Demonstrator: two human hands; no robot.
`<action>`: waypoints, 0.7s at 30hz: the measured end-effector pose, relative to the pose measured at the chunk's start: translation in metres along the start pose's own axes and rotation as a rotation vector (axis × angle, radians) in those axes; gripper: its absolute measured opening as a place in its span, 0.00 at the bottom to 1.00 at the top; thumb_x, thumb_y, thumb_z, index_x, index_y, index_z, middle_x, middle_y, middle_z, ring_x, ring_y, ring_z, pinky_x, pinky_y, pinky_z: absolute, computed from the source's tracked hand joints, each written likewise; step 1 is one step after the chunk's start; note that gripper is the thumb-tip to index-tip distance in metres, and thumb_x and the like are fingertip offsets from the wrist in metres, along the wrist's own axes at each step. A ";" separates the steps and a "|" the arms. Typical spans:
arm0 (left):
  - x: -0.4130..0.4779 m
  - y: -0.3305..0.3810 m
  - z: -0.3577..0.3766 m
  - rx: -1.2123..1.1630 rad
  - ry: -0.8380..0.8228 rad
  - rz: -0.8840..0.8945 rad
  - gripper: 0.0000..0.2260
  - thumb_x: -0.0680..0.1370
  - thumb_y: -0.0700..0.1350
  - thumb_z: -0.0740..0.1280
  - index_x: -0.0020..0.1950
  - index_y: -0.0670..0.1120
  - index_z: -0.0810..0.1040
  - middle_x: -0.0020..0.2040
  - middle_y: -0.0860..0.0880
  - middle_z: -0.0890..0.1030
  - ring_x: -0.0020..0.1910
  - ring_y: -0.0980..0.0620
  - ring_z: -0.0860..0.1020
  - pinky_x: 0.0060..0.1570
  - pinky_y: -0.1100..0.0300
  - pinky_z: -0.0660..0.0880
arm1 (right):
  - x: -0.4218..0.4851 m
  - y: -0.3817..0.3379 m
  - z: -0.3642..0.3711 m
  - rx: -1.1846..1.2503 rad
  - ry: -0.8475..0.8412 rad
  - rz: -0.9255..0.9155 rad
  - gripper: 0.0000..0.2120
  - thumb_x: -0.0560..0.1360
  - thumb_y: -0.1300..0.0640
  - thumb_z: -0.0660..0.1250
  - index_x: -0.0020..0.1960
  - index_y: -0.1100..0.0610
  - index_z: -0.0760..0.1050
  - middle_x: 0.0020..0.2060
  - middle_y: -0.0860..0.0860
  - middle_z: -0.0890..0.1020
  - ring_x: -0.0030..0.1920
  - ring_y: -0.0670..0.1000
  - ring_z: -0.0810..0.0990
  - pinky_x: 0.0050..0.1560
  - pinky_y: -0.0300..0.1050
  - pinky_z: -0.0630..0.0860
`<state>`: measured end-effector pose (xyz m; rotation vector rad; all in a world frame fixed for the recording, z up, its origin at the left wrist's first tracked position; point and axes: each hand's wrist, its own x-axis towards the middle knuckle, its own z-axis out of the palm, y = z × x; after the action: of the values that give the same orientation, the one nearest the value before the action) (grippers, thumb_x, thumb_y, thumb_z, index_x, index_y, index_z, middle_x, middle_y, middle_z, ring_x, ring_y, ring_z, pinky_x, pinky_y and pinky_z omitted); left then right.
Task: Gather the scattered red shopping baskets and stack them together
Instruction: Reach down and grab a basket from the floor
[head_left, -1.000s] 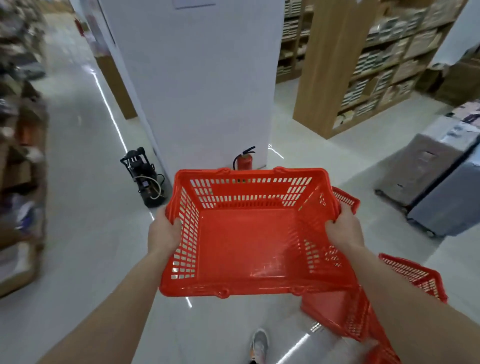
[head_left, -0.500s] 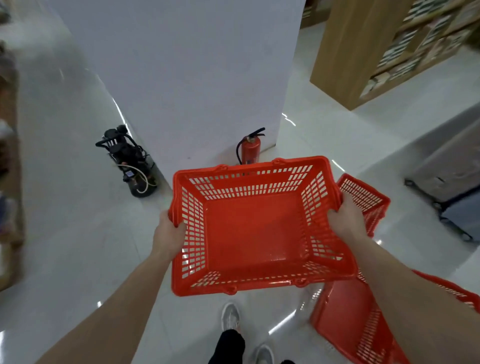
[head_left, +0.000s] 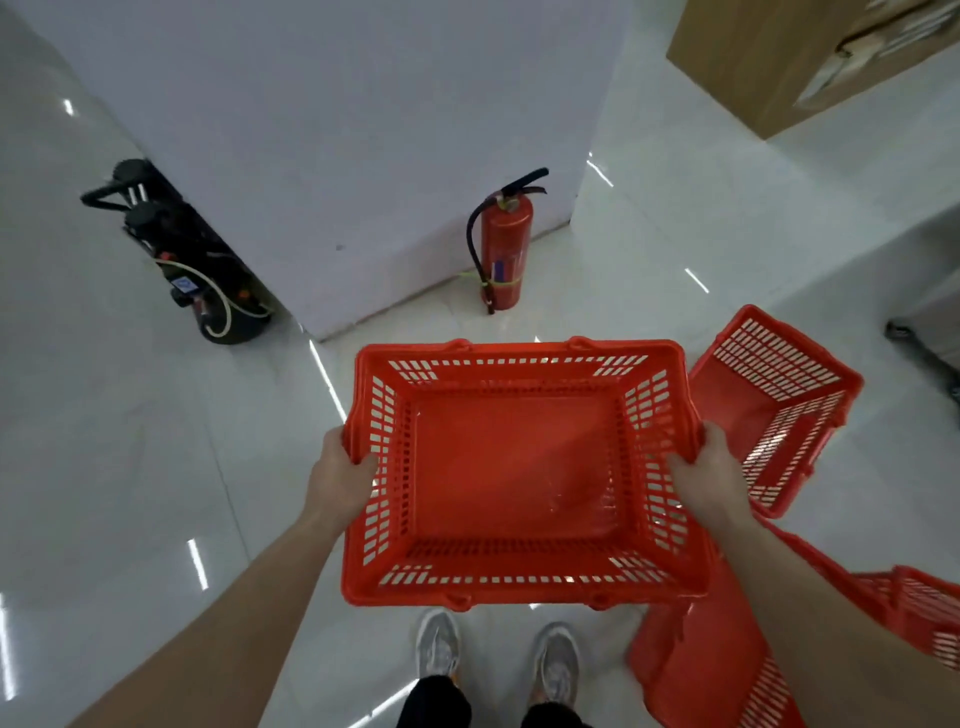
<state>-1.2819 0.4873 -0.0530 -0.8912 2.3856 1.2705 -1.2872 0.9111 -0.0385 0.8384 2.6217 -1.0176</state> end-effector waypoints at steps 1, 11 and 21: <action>0.006 -0.007 0.007 0.006 -0.005 -0.003 0.22 0.78 0.52 0.68 0.69 0.51 0.66 0.48 0.56 0.80 0.40 0.54 0.83 0.35 0.59 0.76 | 0.005 0.008 0.009 -0.001 -0.011 0.003 0.24 0.77 0.51 0.67 0.69 0.60 0.67 0.59 0.62 0.81 0.58 0.65 0.80 0.55 0.52 0.73; 0.045 -0.052 0.056 0.094 -0.075 0.003 0.26 0.78 0.51 0.69 0.72 0.49 0.63 0.63 0.46 0.79 0.52 0.45 0.81 0.55 0.46 0.77 | 0.052 0.043 0.074 -0.086 -0.162 0.045 0.30 0.73 0.56 0.69 0.72 0.60 0.63 0.62 0.63 0.77 0.60 0.65 0.77 0.58 0.53 0.73; -0.053 0.048 0.012 0.473 -0.230 0.193 0.40 0.73 0.63 0.70 0.79 0.49 0.61 0.75 0.45 0.67 0.72 0.44 0.68 0.68 0.47 0.67 | -0.005 -0.031 -0.009 -0.504 -0.248 -0.193 0.36 0.72 0.44 0.68 0.74 0.58 0.63 0.66 0.61 0.72 0.65 0.64 0.70 0.64 0.60 0.70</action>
<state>-1.2723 0.5377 -0.0022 -0.3629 2.4644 0.7557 -1.3012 0.8964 -0.0122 0.3264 2.5924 -0.4189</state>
